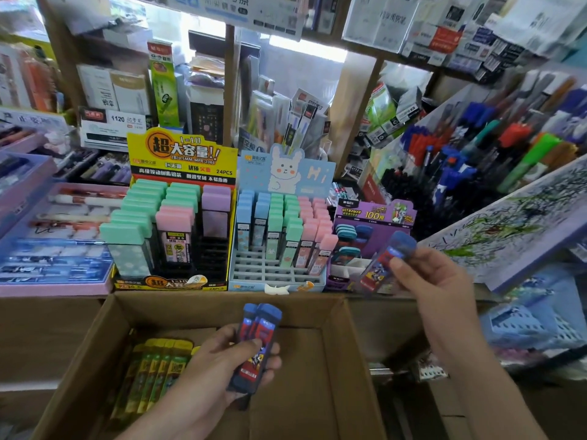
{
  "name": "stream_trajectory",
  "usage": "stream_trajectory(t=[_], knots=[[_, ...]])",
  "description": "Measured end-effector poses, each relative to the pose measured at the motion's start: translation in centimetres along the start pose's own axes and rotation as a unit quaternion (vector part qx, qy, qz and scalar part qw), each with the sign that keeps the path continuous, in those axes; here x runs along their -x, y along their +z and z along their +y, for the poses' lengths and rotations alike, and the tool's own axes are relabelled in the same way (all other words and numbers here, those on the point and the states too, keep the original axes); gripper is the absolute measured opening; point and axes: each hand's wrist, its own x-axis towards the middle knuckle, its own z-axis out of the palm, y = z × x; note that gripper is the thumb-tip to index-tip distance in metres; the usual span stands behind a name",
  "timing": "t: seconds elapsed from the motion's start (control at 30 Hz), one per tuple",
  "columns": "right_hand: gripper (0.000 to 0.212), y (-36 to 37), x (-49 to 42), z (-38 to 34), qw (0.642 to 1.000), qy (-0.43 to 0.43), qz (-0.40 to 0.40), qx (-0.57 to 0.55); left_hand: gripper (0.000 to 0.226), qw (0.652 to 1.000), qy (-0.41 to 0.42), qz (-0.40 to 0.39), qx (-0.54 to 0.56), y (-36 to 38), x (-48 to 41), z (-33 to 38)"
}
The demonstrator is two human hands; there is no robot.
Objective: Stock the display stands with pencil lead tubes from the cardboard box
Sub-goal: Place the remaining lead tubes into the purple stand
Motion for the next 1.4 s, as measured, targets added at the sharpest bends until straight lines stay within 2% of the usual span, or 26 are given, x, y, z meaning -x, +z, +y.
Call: stream_trajectory(t=[0.17,0.4,0.5,0.63,0.73,0.83,0.97,1.17,1.4], knots=[[0.022,-0.2,-3.1,0.5,0.997,-0.069,0.029,0.035,0.031,1.0,0.008,0.002,-0.008,0.1,-0.3,-0.3],[0.032,1.0,-6.3,2.4,0.985,-0.125,0.009,0.115,0.032,1.0,0.012,-0.002,-0.017,0.4,-0.3,-0.2],[0.033,1.3,-7.2,3.2,0.982,-0.13,-0.002,0.14,0.044,1.0,0.012,-0.006,-0.028,0.5,-0.2,-0.1],[0.031,1.8,-7.7,4.1,0.974,-0.131,-0.003,0.185,0.046,0.999,0.005,-0.006,-0.036,0.6,0.0,0.1],[0.022,2.1,-8.0,5.0,0.966,-0.118,-0.011,0.228,0.043,0.999,0.001,-0.003,-0.038,0.8,0.1,0.1],[0.003,2.2,-8.1,5.6,0.952,-0.105,-0.014,0.288,0.036,0.999,-0.005,0.002,-0.046,0.9,0.1,0.1],[0.017,2.4,-8.0,6.1,0.931,-0.116,0.008,0.346,0.035,0.999,-0.002,0.007,-0.04,0.8,0.1,0.0],[0.012,2.5,-7.8,6.0,0.936,-0.105,0.03,0.333,0.023,0.999,0.014,0.006,-0.037,0.7,-0.1,-0.1],[0.012,2.0,-3.7,3.8,0.964,-0.126,0.098,0.212,0.037,0.999,0.025,-0.003,-0.037,0.2,-0.6,-0.3]])
